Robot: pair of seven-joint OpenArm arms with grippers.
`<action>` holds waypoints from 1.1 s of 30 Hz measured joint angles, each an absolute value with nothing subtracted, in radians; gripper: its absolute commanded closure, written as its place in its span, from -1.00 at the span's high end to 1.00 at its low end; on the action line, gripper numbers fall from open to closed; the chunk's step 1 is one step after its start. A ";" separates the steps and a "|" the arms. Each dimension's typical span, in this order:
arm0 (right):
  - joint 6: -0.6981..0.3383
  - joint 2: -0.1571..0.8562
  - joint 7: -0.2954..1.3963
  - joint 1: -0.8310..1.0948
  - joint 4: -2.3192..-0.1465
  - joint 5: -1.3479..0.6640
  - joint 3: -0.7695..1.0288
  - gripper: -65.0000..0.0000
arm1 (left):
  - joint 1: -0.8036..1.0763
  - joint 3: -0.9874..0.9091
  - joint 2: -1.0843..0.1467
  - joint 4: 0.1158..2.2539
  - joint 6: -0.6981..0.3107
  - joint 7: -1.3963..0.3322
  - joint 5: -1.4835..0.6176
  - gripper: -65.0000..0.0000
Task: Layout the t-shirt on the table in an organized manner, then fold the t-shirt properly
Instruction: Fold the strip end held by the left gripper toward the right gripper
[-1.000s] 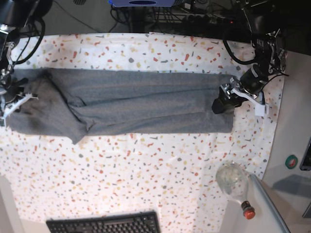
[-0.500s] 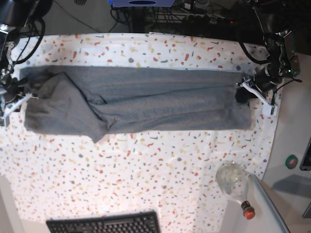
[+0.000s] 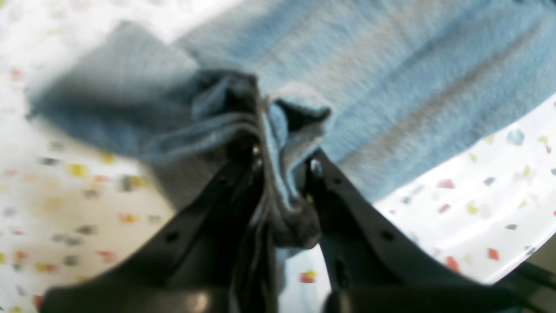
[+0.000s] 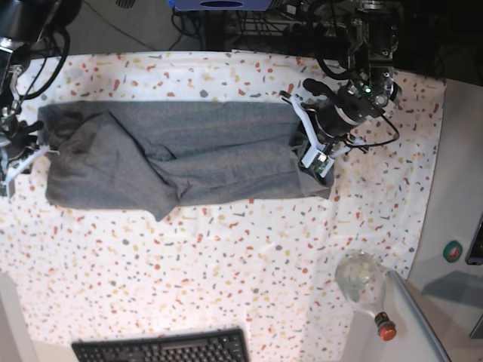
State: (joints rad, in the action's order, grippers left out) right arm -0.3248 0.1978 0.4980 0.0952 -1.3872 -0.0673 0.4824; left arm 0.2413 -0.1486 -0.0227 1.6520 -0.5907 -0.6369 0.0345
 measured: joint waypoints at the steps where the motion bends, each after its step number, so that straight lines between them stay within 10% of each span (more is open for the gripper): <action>1: -0.325 0.198 0.497 0.095 -1.387 -0.067 0.484 -1.00 | 0.241 -0.134 -0.009 1.652 -0.590 -0.635 0.052 -1.00; 33: -0.325 0.198 0.497 0.089 -1.336 -0.067 0.487 -1.00 | 0.136 0.080 0.060 1.574 -0.467 -0.633 0.090 -1.00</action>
